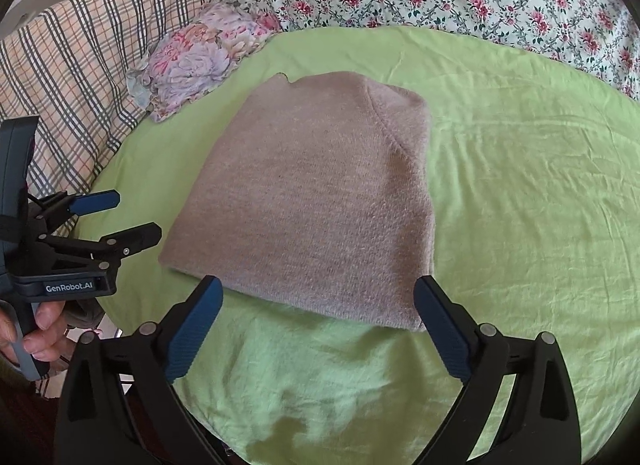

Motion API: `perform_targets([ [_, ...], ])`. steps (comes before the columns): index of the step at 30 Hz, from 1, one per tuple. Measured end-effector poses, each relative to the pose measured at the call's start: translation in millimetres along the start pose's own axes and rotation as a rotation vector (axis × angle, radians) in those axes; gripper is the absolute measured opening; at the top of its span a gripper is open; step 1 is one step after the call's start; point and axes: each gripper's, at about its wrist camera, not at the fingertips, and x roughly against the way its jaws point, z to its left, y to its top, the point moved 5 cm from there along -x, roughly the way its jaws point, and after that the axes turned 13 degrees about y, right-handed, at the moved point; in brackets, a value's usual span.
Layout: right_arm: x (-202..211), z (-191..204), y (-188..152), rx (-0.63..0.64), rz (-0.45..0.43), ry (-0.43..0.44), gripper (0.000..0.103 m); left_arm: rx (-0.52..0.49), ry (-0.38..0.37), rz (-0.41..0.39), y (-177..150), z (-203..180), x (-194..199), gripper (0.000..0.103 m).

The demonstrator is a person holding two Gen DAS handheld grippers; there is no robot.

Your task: Fold small clothes

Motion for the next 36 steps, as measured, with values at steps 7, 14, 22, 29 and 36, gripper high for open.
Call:
perform_targets([
  [7,-2.3,-5.9,-0.7,-0.007,0.012,-0.002,0.097,-0.008,0.006,0.008,0.0,0.9,-4.5,0.089],
  [14,-7.9,-9.1,0.6,-0.012,0.03,-0.001,0.098,-0.019,0.007,0.015,-0.4,-1.0,-9.7,0.09],
  [22,-10.5,-6.0,2.0,-0.016,0.03,-0.003,0.098,-0.023,-0.006,0.013,2.1,-2.5,-11.5,0.09],
  [29,-12.6,-4.1,4.9,-0.014,0.026,-0.003,0.098,-0.02,-0.018,0.007,5.7,-4.8,-9.8,0.09],
  [36,-13.6,-0.9,6.7,-0.016,0.026,-0.007,0.098,-0.023,-0.025,-0.006,10.4,-8.4,-6.1,0.09],
])
